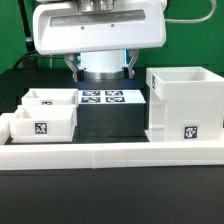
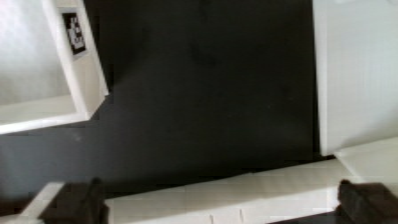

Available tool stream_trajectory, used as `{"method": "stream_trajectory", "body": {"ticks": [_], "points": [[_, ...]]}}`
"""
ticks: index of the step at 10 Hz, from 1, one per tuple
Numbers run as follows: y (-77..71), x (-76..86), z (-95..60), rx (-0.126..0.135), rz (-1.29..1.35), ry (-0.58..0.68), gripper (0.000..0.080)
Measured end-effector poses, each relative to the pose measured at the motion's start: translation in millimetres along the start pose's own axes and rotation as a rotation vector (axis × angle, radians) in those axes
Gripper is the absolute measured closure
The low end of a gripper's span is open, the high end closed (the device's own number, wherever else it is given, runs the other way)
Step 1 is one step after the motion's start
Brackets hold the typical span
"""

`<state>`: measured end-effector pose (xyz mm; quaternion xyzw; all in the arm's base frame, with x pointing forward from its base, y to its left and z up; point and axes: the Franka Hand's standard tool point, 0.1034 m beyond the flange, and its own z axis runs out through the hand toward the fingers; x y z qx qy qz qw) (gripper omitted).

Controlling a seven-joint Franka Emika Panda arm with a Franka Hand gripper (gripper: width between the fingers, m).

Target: Assemble drawer

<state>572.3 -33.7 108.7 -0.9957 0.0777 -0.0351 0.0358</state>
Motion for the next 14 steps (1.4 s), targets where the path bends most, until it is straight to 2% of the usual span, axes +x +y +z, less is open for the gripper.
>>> {"method": "stream_trajectory", "body": {"ticks": [1,2,5,9,11,14], "points": [[1.1,-0.9,0.9,-0.001,-0.001,-0.002,0.0151],[9.6,-8.3,7.1,-0.011,-0.015,-0.005,0.0151],[35.3,-37.2,28.5,-0.037,-0.068,-0.013,0.0151],[58.2,-40.9,48.8,-0.062,-0.109,0.002,0.0151],[63.4,-44.4,62.4,-0.076,-0.131,0.008,0.0151],[63.1,-44.2,62.9,-0.076,-0.131,0.007,0.0151]]}}
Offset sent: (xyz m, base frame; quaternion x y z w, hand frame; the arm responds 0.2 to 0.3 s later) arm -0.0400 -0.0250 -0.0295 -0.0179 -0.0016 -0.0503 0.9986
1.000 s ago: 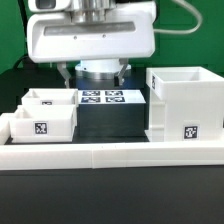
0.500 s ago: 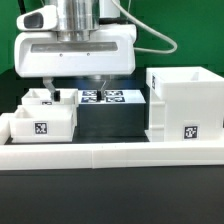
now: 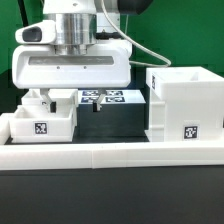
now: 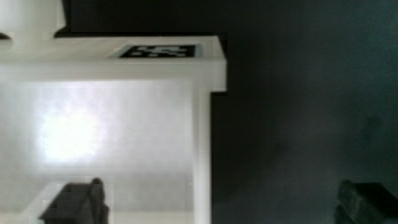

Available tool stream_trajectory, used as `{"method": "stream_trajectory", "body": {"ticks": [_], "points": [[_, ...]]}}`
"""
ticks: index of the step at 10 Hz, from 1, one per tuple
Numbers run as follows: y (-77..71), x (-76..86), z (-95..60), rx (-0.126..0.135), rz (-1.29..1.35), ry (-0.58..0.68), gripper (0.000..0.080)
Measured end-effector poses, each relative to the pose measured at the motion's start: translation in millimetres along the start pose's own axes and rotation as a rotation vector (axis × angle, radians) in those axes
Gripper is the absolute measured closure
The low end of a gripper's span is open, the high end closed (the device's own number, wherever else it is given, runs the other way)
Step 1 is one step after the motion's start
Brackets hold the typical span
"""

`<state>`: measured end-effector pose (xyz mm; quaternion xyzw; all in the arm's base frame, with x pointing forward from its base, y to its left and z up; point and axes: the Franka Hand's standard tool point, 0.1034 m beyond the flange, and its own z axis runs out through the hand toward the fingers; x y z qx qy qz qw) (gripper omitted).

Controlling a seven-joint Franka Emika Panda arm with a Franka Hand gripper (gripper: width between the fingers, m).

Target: Assemble drawer

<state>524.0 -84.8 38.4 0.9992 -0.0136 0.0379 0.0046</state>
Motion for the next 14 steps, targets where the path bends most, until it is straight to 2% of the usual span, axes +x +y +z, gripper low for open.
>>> {"method": "stream_trajectory", "body": {"ticks": [3,5,7,12,14], "points": [[3.5,-3.9,3.1,0.003,0.003,-0.006,0.0151],[5.5,-18.9,13.9,-0.001,-0.001,-0.02,0.0151],[6.6,-27.1,23.0,-0.006,-0.008,-0.027,0.0151],[1.5,-28.8,29.9,-0.007,-0.017,-0.028,0.0151],[1.9,-28.6,30.2,-0.007,-0.017,-0.028,0.0423]]}}
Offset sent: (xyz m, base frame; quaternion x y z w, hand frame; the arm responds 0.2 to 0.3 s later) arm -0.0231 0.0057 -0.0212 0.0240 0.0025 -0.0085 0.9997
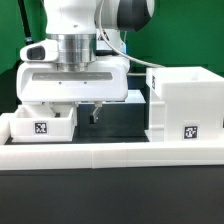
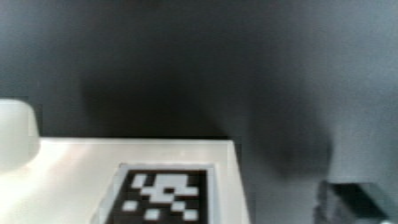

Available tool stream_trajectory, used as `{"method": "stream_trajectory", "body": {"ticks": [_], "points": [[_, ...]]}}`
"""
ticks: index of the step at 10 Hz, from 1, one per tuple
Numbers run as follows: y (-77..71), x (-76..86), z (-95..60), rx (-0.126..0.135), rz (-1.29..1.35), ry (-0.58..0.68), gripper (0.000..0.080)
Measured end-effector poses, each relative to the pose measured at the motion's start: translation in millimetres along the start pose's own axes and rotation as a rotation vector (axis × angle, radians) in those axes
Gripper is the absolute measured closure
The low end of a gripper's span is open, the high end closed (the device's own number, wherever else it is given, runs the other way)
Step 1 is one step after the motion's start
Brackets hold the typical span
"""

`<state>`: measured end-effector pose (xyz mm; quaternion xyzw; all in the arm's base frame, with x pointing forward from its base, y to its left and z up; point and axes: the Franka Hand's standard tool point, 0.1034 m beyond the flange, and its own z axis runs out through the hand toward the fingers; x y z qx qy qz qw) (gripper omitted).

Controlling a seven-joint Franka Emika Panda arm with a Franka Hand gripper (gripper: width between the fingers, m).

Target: Assemble drawer

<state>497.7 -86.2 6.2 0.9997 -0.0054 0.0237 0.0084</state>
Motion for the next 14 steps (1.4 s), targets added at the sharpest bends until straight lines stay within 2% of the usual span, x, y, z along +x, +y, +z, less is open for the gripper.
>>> {"method": "stream_trajectory", "body": {"ticks": [1,3,14], "points": [[0.0,0.0,0.0,0.0,0.0,0.0,0.0423],[0.0,0.1,-0.1,0.0,0.0,0.0,0.0721],[0.0,0.1,-0.1,0.0,0.0,0.0,0.0725]]}}
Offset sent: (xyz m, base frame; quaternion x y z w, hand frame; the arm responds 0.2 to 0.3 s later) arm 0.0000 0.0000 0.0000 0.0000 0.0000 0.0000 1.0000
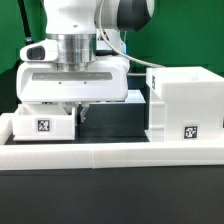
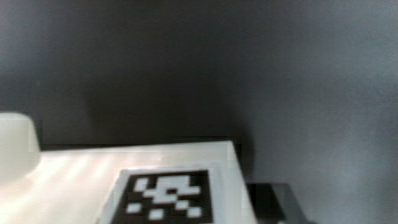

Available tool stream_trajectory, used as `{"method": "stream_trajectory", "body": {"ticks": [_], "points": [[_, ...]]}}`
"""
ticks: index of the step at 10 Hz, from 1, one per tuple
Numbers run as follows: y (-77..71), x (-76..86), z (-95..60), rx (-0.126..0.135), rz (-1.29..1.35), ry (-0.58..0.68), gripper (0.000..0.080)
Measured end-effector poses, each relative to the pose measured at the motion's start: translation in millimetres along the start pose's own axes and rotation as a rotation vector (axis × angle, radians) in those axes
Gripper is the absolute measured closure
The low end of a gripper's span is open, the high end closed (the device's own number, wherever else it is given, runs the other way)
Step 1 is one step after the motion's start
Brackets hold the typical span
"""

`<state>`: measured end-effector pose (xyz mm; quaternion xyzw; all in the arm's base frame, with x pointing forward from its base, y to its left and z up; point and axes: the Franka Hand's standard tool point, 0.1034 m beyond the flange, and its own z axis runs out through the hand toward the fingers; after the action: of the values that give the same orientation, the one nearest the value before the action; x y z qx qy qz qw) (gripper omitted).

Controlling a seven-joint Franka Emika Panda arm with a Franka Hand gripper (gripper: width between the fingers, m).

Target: Assemble drawer

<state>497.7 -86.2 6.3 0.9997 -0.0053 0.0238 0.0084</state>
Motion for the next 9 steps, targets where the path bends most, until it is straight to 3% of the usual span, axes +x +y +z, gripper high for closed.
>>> {"method": "stream_trajectory", "body": {"ticks": [2,3,4,5,9], "points": [[0.0,0.0,0.0,0.0,0.0,0.0,0.0432],[0.0,0.0,0.0,0.0,0.0,0.0,0.0432],[0.0,0.3,-0.1,0.001,0.0,-0.001,0.024],[0.2,3.5,-1.5,0.001,-0.001,0.003,0.0175],[-1.5,-1.7,0.9,-0.01,-0.018,0.02,0.0152]]}}
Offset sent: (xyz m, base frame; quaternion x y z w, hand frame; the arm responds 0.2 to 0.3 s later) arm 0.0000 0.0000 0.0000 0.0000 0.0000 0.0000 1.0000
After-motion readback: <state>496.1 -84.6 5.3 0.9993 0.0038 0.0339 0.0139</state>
